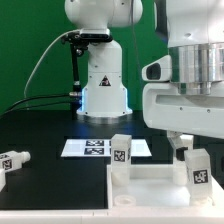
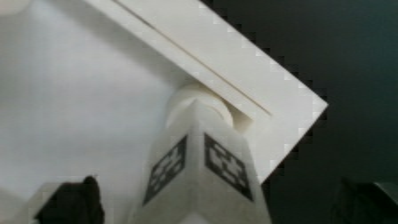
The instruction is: Assemble square table
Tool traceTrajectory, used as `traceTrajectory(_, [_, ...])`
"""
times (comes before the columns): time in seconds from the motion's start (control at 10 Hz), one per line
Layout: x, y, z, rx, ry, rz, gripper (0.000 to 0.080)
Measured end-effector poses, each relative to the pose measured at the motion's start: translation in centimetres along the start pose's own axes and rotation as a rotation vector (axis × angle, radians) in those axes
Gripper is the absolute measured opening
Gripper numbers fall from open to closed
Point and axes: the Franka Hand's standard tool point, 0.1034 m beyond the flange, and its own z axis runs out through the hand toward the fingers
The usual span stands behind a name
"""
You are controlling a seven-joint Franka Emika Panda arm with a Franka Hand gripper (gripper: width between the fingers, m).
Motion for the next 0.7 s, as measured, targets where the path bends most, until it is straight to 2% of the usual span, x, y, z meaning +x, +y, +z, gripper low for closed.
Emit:
traceTrajectory(0.2, [0.14, 0.07, 0.00, -0.008, 0.007, -0.143, 0.0649])
traceTrajectory(0.3, [0.38, -0.38, -0.03, -0.033, 0.032, -0.395, 0.0649])
traceTrajectory(0.4, [0.47, -0.66, 0.08, -0.037, 0.028, -0.568, 0.0649])
traceTrajectory(0.5, [0.60, -0.61, 0.10, -0.036, 0.029, -0.563, 0.0649])
traceTrajectory(0.6, [0.58, -0.58, 0.13, -0.036, 0.030, -0.531, 0.0553])
traceTrajectory(0.7, [0.62, -0.56, 0.13, -0.036, 0.030, -0.532, 0.0417])
